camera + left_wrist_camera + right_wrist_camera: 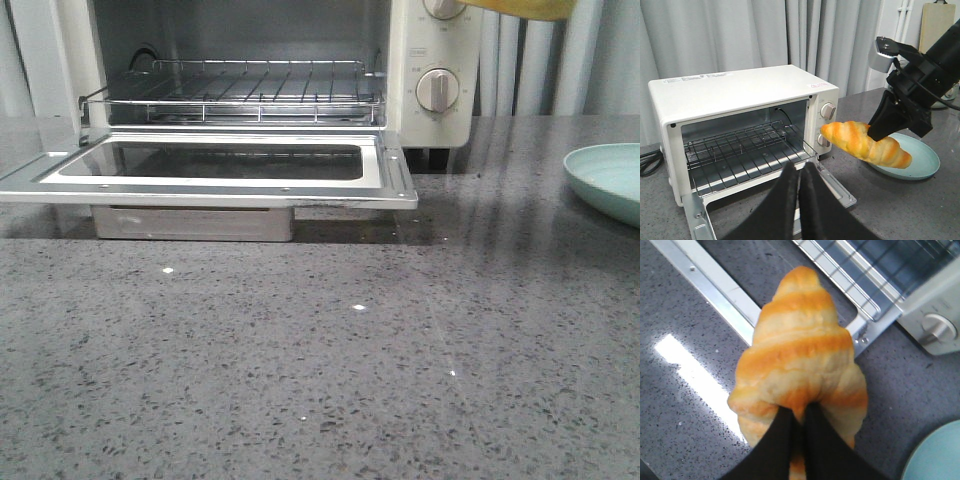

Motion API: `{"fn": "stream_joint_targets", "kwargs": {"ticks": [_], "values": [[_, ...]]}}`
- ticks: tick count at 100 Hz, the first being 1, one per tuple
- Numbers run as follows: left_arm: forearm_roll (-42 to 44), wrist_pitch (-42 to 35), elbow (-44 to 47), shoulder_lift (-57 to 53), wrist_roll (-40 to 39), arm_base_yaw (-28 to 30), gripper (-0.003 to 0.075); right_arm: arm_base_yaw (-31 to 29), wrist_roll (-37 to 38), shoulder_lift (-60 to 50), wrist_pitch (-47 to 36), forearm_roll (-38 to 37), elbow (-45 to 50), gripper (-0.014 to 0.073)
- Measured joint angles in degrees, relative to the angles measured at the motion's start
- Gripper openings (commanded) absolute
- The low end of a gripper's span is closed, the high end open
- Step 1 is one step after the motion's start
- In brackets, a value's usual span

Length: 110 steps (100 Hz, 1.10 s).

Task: Put bread in oven
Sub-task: 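Lift the bread roll and carry it into the open oven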

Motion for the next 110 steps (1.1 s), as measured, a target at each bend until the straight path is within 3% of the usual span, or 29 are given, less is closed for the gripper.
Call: {"fn": "stream_joint_targets", "kwargs": {"ticks": [23,50,110], "values": [[0.0,0.46,0.0,0.0,0.0,0.0,-0.0022,3.48,-5.78,6.78,0.03,-0.55,-5.26,-0.0067],[0.0,2.27,0.0,0.0,0.0,0.0,-0.0022,5.05,-8.69,14.45,-0.56,-7.93,-11.3,-0.0067],[0.0,2.49,0.0,0.0,0.0,0.0,-0.0022,6.19,-9.21,23.7,-17.33,-18.85,-13.01,-0.0067]]}}
